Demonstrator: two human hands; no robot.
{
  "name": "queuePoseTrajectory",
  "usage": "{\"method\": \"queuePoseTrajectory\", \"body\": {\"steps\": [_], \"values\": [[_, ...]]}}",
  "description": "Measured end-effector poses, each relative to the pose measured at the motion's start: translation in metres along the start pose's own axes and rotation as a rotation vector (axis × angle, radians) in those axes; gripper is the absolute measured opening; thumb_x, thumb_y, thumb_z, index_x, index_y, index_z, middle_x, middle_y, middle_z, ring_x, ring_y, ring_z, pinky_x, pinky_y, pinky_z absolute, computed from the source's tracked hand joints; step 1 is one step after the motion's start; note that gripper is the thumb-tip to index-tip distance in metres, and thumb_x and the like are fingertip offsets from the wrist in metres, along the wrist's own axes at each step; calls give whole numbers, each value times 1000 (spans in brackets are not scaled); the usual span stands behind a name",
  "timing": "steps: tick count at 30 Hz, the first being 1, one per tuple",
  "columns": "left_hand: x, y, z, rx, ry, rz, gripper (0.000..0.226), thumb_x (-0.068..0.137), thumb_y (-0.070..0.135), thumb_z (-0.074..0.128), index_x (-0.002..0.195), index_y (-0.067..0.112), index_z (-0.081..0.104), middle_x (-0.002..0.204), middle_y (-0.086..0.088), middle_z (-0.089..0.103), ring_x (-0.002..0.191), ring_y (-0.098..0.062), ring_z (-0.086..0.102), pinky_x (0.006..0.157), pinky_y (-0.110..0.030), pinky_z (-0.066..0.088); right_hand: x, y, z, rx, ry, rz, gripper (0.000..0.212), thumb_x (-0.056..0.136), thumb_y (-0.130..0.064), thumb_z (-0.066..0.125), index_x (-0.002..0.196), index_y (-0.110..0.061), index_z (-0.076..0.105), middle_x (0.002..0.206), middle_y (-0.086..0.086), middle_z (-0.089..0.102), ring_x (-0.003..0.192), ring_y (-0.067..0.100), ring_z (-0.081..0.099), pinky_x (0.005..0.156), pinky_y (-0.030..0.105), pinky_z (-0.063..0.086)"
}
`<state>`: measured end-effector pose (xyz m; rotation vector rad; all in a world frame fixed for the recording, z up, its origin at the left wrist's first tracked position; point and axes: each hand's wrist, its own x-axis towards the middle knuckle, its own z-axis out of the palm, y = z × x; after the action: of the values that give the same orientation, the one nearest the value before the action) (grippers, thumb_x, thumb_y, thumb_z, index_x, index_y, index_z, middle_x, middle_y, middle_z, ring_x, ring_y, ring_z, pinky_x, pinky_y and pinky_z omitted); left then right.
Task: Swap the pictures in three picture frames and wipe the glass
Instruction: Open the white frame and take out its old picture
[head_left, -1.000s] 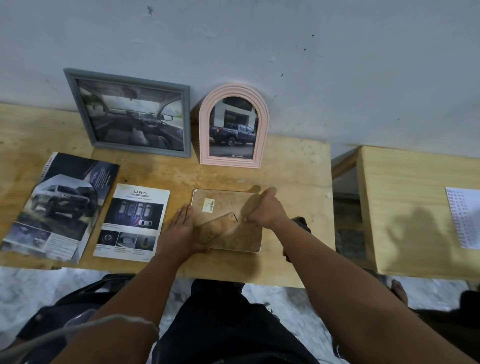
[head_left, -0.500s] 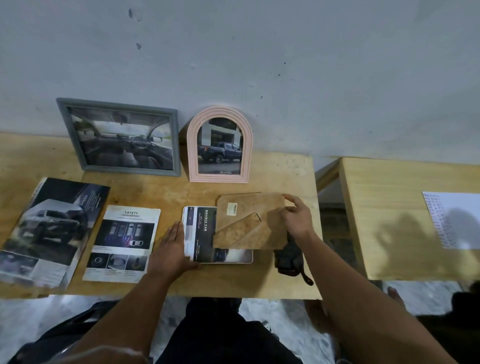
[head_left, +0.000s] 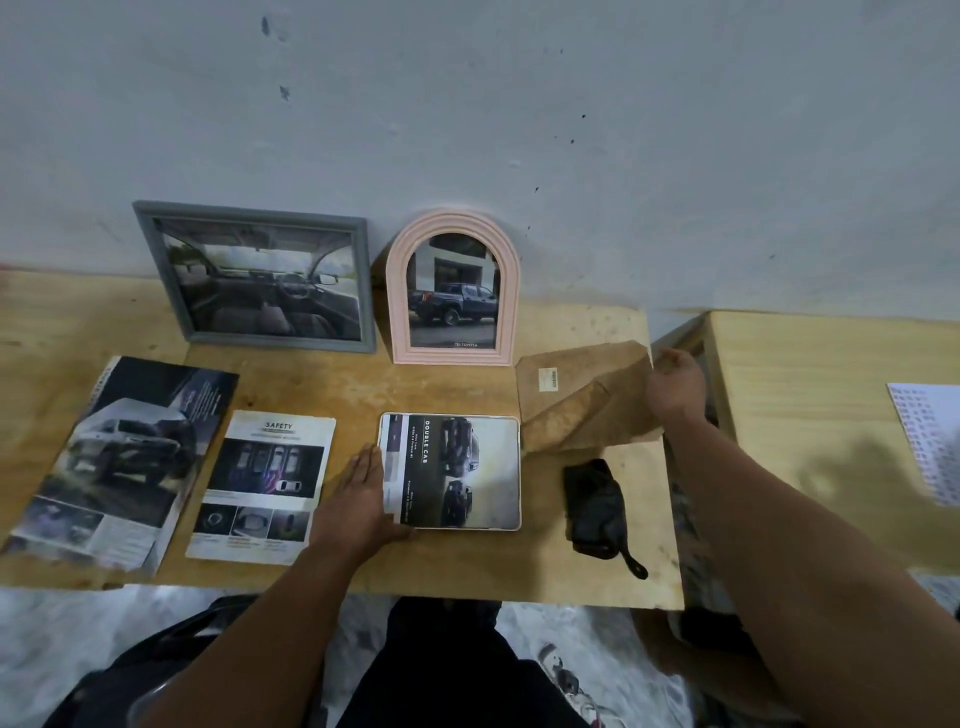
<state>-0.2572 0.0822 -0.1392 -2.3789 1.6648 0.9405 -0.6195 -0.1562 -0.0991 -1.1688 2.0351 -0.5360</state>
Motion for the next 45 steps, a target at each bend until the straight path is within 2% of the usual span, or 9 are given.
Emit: {"method": "queuePoseTrajectory", "body": {"steps": [4,10,18,28,33,35,37,41,45], "values": [[0,-1,1,10,2,-2,139,72,63,83,163,13,-9,174,-2,-7,160,-19,-1,129,-38,13,-38,10,22,-361,-36,-127,57,93,-29,65,146,-27,44,149,10,41,137,36,43,111,59,39],[-2,-4,-1,64,-12,14,135,75,66,79,164,14,-9,174,0,-8,160,-18,-1,127,-38,19,-113,20,77,-731,-331,-644,63,94,-44,58,151,-27,36,151,11,39,143,35,34,115,59,28],[-11,-14,-5,171,-75,36,124,84,69,68,164,16,-11,173,2,-12,160,-20,-4,121,-41,34,-138,27,116,-1053,-446,-571,117,80,-82,55,163,-21,-1,169,16,-11,153,49,-15,118,74,1],[-12,-12,-1,113,-79,9,122,85,71,65,164,15,-10,173,2,-11,160,-20,-6,123,-45,29,-155,30,118,-941,-428,-563,91,87,-65,62,157,-29,16,168,13,-3,155,44,-10,119,72,6],[-14,-14,-7,32,-57,18,121,83,78,60,165,17,-4,174,1,-4,160,-20,0,124,-47,26,-170,29,105,-472,-370,-479,70,96,-28,61,156,-41,28,138,1,55,131,27,51,114,58,37],[-21,-15,-11,-120,38,1,113,82,83,53,165,24,5,174,5,7,159,-17,12,121,-47,34,-176,24,99,-21,-432,-338,73,95,-7,61,154,-41,35,126,-7,62,116,21,62,103,53,53],[-30,-7,-17,-414,119,-45,92,87,79,53,161,35,21,165,13,30,147,-14,36,113,-47,42,-181,13,89,228,-468,-285,78,93,6,61,155,-36,37,147,-7,53,130,17,55,105,43,53],[-40,6,-45,-1044,150,-170,49,95,49,68,139,30,59,125,15,64,117,-9,63,96,-33,51,-182,-24,84,267,-541,-329,87,93,9,63,158,-38,31,154,-10,48,132,15,55,108,42,50],[-40,-18,-66,-1219,290,-253,13,100,24,67,110,19,73,96,8,75,92,-13,71,68,-23,49,-189,-69,105,247,-616,-305,87,95,-2,68,159,-38,23,120,-14,66,106,16,70,92,43,61]]}}
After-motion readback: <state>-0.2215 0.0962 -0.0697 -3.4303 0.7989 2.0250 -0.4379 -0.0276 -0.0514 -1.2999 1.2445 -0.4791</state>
